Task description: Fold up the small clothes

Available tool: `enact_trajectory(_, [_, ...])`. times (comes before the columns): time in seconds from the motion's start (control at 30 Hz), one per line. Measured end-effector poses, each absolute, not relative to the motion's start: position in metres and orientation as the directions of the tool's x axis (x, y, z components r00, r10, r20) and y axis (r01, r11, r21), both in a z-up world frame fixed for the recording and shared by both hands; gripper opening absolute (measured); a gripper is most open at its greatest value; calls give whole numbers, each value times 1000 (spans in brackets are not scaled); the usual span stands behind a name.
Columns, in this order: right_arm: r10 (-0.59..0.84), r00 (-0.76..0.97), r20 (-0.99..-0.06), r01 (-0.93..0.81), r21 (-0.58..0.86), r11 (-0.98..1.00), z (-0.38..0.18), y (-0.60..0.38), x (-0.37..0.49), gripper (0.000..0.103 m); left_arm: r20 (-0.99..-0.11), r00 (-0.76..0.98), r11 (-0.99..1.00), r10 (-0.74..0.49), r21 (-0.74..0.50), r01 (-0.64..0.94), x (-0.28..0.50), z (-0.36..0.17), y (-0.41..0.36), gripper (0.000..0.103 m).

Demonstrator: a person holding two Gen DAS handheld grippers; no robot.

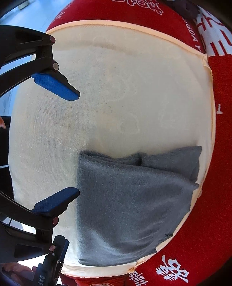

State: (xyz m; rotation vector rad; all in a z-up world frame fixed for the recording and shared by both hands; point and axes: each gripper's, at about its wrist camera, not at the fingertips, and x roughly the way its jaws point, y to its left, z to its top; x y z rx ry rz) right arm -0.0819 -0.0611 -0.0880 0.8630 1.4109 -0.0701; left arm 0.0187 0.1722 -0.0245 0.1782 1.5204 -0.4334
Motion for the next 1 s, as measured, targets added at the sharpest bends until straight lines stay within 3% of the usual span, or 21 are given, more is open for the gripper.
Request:
enact_trajectory(0.2, [512,338,-790,558,606,566,-93,-58,-82,60,-982,-42,910,-183,-186,371,20,-31,178,97])
enact_trajectory(0.63, [623,511,-593,580,772,259,-132,-35,-74,63,-890,-125,876,-439,-455,161,53,-28,198,98])
enact_trajectory(1.0, [591,666,-456,551,834,24,-164,-22,-66,63,-891,-96,881,-444,-454,135,81,-33,199,102])
